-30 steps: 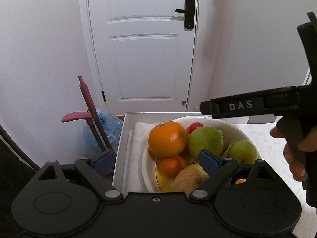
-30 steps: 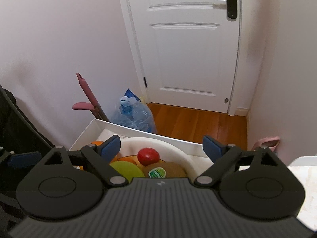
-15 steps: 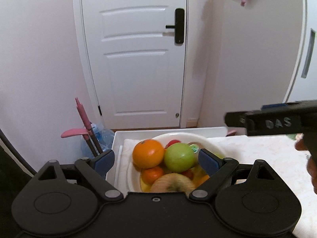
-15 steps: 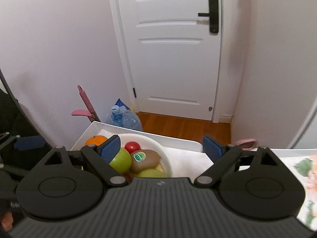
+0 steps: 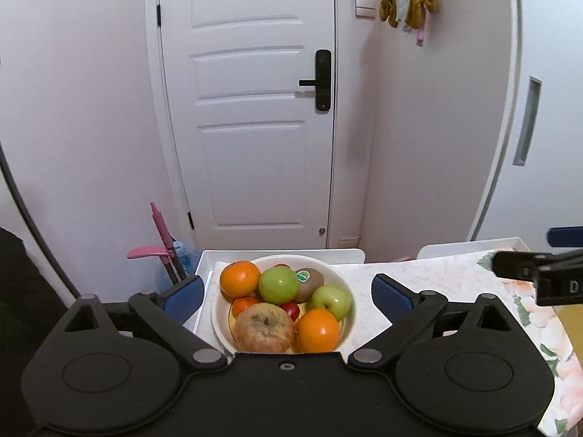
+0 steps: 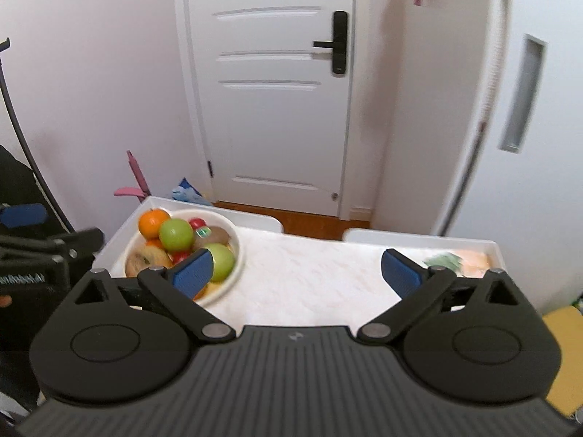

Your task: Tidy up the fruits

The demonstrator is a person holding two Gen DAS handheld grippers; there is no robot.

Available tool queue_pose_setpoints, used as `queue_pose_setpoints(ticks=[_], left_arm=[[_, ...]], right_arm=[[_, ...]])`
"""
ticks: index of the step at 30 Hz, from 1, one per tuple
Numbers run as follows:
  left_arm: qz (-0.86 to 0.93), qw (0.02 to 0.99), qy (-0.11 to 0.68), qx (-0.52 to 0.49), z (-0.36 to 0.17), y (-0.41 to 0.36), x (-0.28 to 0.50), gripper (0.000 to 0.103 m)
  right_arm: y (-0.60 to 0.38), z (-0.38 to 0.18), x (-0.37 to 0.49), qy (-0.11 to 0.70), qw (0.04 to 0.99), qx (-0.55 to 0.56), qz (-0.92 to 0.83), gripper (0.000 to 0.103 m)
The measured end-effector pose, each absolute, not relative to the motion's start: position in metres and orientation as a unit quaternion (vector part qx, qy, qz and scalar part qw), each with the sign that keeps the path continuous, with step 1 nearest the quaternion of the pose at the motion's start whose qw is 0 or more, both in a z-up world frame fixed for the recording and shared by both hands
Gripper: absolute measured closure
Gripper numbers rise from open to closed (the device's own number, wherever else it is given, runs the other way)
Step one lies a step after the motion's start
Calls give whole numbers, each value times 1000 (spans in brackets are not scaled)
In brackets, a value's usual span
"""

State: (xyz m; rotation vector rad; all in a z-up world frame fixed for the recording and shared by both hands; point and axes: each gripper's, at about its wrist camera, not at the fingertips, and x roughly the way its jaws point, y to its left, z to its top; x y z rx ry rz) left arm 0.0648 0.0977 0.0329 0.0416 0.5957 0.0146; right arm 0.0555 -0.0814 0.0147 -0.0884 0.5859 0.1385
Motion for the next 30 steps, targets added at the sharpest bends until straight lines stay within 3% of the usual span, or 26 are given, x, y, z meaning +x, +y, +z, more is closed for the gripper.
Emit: queue_pose_setpoints(ticks=[10, 30], left_arm=[[0, 952, 305, 18, 28, 72, 26, 0], [-1, 950, 310, 24, 20, 58, 9, 0]], right_arm=[[-109, 1, 9, 306, 951, -29, 23, 0], [-119, -3, -5, 311, 950, -19, 6, 0]])
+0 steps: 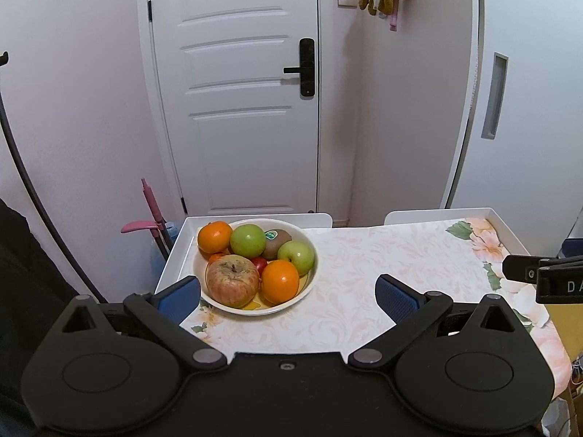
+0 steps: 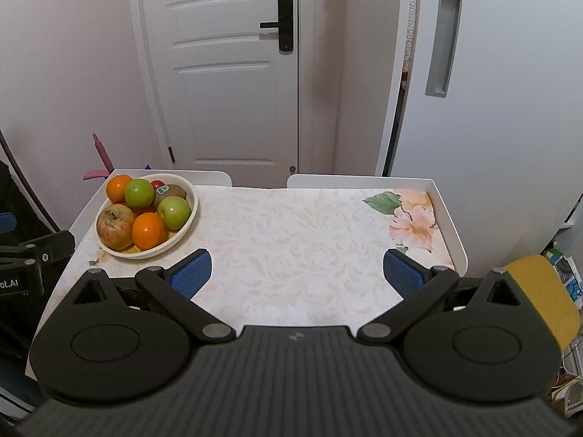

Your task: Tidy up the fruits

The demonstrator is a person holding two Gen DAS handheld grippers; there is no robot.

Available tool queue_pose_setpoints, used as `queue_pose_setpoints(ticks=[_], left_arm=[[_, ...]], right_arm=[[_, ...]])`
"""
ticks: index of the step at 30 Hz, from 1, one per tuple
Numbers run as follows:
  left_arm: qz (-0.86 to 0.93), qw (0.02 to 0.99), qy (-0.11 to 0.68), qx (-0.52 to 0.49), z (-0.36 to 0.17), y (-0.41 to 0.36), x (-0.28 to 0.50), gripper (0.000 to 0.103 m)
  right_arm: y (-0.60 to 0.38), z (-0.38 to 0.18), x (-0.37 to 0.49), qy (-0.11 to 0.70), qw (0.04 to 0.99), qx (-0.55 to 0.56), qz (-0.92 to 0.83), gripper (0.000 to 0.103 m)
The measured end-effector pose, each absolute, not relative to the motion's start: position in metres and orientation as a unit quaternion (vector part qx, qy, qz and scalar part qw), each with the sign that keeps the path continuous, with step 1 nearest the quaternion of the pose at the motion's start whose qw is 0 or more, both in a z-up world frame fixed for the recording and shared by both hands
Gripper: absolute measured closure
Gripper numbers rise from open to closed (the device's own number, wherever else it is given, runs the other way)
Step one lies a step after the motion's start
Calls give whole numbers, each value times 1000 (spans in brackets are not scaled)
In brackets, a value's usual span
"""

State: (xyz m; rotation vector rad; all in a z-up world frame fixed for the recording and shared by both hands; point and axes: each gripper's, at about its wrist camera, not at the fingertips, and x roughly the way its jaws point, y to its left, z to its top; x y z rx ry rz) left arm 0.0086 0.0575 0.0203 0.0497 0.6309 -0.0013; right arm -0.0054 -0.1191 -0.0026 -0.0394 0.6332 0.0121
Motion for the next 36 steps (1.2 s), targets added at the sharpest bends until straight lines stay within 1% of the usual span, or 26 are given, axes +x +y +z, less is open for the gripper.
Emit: queue_pose_setpoints(ticks=[36], left_arm=[[2, 951, 308, 18, 19, 59, 7, 0]], right_arm=[[-120, -4, -5, 314, 949, -11, 1, 0]])
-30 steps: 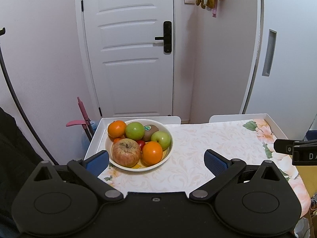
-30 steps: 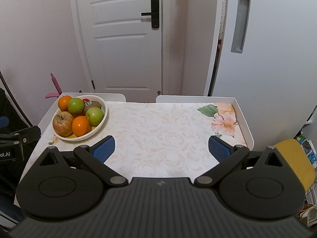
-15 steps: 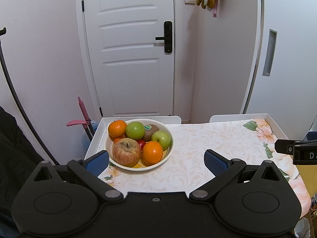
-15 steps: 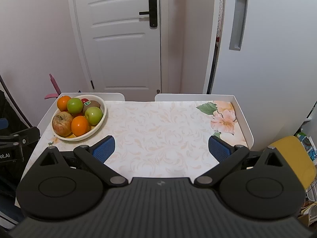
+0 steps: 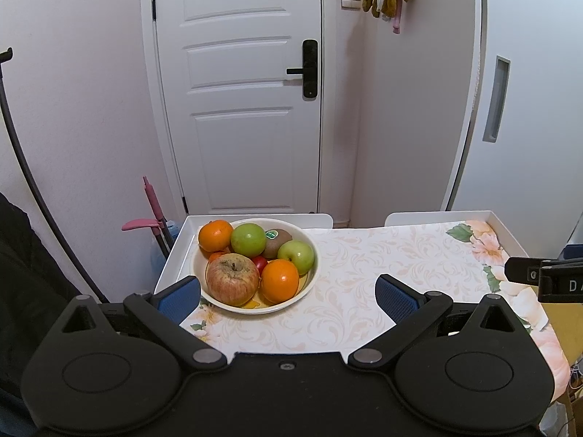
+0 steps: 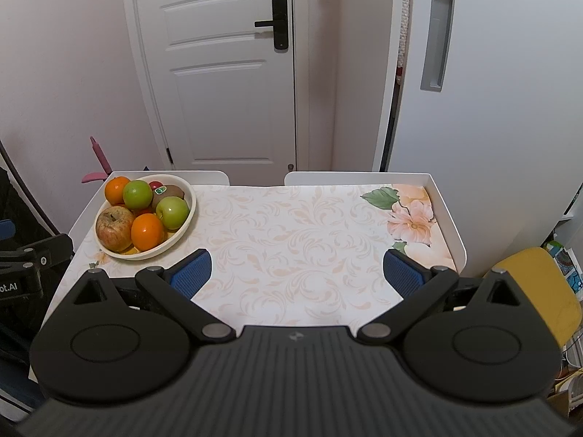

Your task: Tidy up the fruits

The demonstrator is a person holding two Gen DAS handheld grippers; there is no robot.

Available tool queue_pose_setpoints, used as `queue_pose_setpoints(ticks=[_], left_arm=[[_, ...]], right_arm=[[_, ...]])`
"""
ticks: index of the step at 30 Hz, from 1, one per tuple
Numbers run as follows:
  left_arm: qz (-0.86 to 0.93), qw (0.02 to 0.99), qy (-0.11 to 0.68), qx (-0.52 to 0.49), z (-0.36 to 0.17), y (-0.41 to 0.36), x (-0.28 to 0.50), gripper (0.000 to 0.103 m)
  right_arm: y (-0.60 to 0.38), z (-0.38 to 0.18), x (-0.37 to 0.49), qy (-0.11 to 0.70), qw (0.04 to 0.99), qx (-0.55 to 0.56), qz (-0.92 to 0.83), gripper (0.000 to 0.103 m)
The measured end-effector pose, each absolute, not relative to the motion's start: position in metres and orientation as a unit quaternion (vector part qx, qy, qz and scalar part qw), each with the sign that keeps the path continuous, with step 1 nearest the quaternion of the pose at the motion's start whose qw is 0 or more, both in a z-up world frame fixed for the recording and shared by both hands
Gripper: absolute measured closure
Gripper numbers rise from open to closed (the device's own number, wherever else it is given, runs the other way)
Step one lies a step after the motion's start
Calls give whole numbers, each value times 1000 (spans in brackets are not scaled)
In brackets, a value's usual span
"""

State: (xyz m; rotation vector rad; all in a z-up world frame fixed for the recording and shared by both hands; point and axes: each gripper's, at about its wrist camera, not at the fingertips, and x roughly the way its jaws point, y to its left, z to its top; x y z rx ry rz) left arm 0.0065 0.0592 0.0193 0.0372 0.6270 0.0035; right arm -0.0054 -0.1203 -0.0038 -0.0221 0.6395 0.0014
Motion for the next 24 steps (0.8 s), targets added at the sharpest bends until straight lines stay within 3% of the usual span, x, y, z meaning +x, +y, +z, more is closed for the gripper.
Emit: queue_pose_setpoints(ticks=[24], left_arm=[[2, 951, 310, 16, 21, 63, 5, 0]], right_arm=[[-120, -4, -6, 314, 949, -9, 0, 0]])
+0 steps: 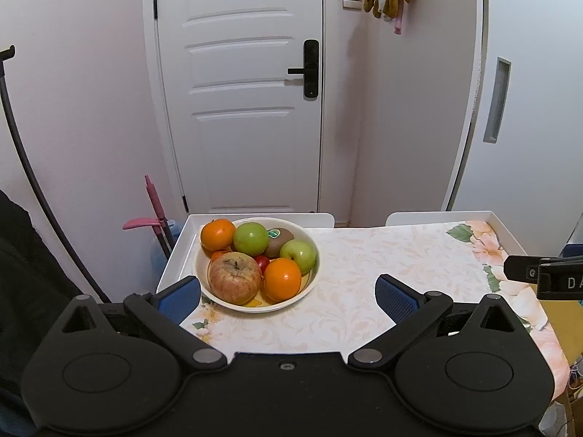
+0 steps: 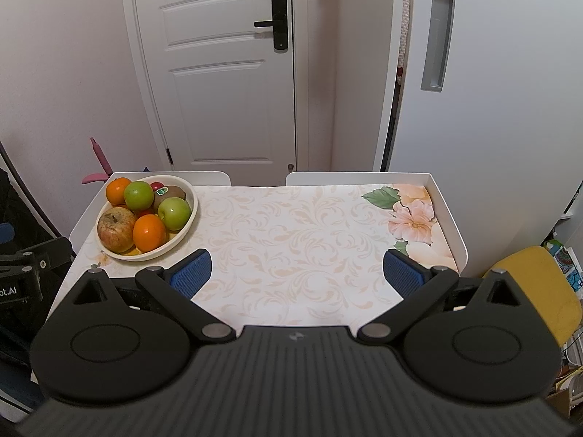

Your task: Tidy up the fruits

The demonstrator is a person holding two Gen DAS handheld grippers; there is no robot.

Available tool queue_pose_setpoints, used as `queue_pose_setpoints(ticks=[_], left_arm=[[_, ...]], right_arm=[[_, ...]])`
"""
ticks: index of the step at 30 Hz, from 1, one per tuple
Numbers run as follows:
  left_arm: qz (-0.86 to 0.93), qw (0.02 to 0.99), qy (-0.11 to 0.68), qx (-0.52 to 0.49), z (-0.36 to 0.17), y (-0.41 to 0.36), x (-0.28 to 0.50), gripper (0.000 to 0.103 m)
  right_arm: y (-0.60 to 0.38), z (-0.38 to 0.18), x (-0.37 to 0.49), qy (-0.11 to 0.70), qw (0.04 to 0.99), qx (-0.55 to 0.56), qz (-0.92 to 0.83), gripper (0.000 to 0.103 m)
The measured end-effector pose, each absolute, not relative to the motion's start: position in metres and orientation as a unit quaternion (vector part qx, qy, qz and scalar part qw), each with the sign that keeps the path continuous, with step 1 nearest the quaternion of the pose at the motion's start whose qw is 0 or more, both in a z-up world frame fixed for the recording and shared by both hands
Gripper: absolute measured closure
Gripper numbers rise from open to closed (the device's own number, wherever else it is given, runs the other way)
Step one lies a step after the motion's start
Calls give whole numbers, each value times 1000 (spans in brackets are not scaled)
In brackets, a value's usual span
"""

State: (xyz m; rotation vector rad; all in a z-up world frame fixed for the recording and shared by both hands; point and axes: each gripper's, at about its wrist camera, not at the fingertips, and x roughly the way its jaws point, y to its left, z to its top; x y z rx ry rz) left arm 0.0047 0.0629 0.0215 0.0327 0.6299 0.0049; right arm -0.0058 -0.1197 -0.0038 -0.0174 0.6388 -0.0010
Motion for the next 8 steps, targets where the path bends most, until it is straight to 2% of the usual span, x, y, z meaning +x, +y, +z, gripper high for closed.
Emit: queue_pose_setpoints(ticks=[8], left_arm=[[-1, 951, 308, 13, 21, 64, 4, 0]], right_arm=[[-119, -3, -6, 313, 950, -7, -2, 0]])
